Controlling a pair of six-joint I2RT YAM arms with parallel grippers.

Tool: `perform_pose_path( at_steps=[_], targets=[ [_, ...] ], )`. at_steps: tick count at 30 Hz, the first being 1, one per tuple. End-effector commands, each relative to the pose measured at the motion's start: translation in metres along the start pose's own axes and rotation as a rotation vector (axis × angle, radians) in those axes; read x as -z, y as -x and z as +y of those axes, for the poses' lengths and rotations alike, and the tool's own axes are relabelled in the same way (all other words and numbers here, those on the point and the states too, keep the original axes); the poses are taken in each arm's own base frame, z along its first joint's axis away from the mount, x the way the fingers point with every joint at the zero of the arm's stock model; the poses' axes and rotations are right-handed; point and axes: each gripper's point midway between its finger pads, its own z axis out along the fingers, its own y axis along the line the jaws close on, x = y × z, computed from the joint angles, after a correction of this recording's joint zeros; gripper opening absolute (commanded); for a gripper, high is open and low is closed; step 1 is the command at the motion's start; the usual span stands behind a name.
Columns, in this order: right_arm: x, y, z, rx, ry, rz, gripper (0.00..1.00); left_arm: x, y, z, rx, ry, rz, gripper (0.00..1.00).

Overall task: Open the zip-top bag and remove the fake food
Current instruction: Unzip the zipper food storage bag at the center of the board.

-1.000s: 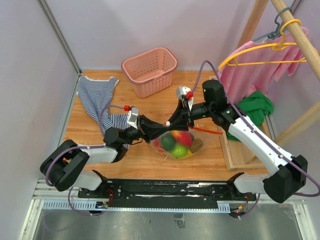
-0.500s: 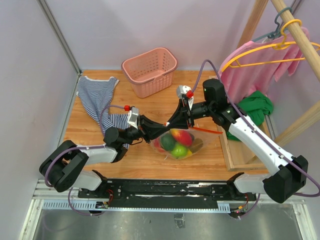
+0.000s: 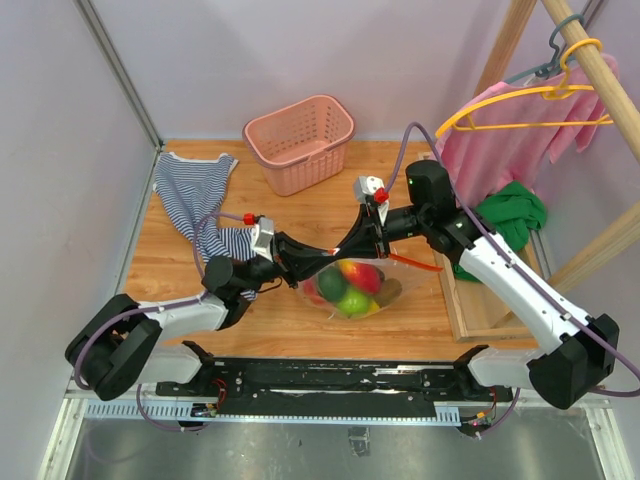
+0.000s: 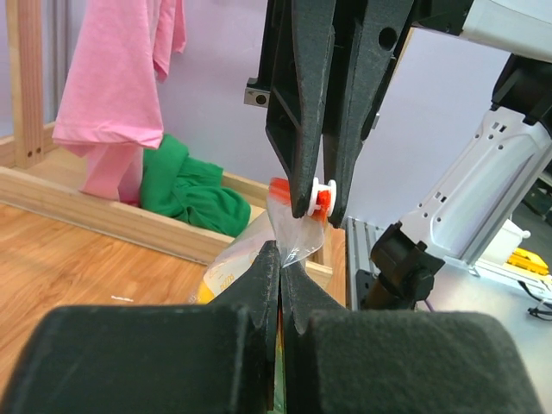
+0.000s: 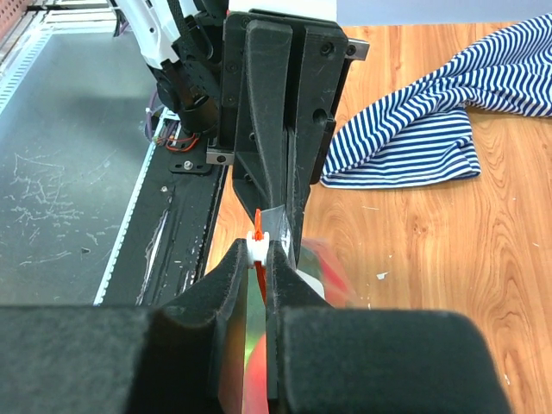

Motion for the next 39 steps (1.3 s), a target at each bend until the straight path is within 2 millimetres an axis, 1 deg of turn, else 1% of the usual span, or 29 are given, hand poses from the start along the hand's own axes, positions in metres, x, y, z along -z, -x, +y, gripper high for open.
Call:
perform_pose_path(
  at_steps=[1, 12, 15, 20, 27, 32, 39],
  targets=[
    [0.006, -0.007, 0.004, 0.028, -0.015, 0.023, 0.01, 0.003, 0.015, -0.003, -0.068, 0.015, -0.055, 0.0],
    [0.009, -0.025, 0.004, 0.046, -0.016, 0.063, 0.01, 0.012, 0.023, -0.006, -0.083, 0.043, -0.1, 0.0],
    [0.011, -0.024, 0.003, 0.042, -0.019, 0.062, 0.01, 0.014, 0.026, -0.008, -0.085, 0.042, -0.114, 0.0],
    [0.014, -0.024, 0.002, 0.042, -0.029, 0.061, 0.01, 0.017, 0.026, -0.006, -0.089, 0.056, -0.118, 0.0],
    [0.014, -0.027, 0.001, 0.034, -0.025, 0.061, 0.01, 0.018, 0.029, -0.011, -0.08, 0.041, -0.13, 0.0],
    [0.019, -0.027, 0.001, 0.051, -0.037, 0.069, 0.01, 0.023, 0.029, -0.009, -0.068, 0.057, -0.143, 0.0],
    [0.026, -0.03, 0.003, 0.095, -0.035, 0.089, 0.01, 0.029, 0.034, -0.004, -0.008, 0.077, -0.169, 0.0]
  ],
)
